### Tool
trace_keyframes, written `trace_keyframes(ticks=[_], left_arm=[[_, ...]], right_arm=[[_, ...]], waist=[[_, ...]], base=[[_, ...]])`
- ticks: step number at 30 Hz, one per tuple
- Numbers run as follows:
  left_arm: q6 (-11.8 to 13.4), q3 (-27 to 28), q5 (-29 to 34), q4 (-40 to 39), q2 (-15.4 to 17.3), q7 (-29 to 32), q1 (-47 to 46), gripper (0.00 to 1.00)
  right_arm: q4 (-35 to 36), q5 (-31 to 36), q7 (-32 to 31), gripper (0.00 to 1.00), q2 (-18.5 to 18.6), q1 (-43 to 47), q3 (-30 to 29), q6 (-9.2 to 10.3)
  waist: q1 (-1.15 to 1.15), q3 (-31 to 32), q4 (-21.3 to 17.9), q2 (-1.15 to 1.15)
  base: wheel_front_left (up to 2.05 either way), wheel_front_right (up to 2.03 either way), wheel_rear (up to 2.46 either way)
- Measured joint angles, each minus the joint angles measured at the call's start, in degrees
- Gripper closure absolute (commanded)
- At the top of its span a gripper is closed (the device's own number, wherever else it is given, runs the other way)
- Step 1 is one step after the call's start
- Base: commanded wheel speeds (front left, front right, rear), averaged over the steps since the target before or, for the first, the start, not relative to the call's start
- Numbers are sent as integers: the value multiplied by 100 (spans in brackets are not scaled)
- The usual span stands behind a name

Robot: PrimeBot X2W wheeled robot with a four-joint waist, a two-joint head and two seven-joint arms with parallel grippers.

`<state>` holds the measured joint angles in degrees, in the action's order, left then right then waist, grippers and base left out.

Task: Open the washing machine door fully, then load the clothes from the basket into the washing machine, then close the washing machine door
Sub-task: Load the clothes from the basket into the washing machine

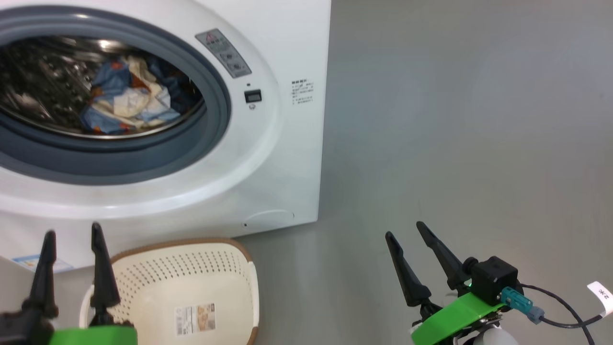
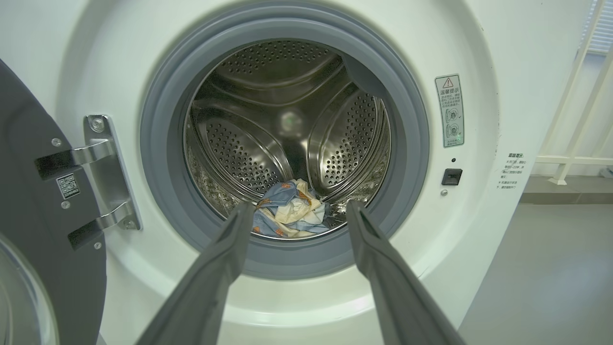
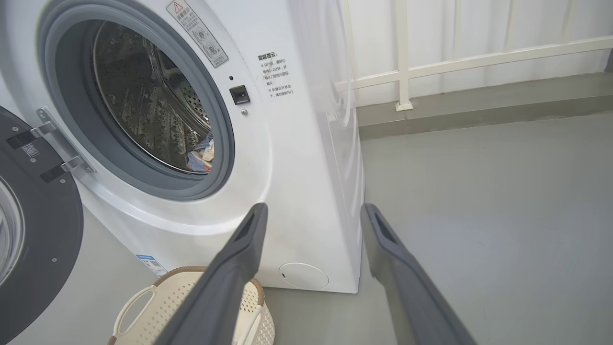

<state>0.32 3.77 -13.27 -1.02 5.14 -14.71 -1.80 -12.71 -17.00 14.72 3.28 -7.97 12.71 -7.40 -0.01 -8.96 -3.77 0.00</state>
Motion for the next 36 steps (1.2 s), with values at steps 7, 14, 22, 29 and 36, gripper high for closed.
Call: trace_keyframes(ticks=[7,14,22,29,36], left_arm=[[0,49,141,-209,-159,0,689,0],[30,67,202,-336,-200,1,1215,0],[216,-8,190,-461,-220,1,1590,0],[352,-4,192,-471,-220,1,1636,0],[352,-14,130,-426,-221,1,1705,0]], right_arm=[[8,37,0,0,-1,197,-4,0],[46,122,0,0,-3,310,-4,0],[97,138,0,0,-5,353,-4,0],[134,282,0,0,-7,355,-4,0],[174,281,0,0,-7,355,-8,0]], waist=[[0,403,-22,0],[0,664,-34,0],[0,846,-8,0],[0,835,25,0],[0,833,9,0]], base=[[0,0,0],[0,0,0],[0,0,0],[0,0,0],[0,0,0]])
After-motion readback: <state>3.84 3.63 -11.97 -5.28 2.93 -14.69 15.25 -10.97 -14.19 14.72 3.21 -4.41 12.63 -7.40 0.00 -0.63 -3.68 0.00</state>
